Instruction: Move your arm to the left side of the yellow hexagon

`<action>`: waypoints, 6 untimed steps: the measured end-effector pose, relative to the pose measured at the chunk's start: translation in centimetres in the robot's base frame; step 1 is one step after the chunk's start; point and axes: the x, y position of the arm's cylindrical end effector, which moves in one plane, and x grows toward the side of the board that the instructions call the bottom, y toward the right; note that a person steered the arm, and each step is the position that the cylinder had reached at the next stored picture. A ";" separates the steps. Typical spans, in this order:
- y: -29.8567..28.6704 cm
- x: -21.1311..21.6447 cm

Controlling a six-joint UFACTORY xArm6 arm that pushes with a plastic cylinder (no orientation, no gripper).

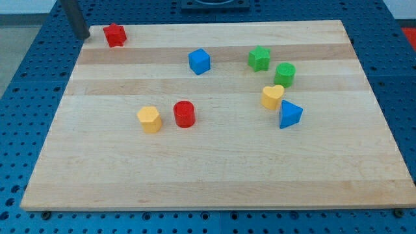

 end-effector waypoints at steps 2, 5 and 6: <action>2.8 9.6; 11.4 24.3; 14.4 28.2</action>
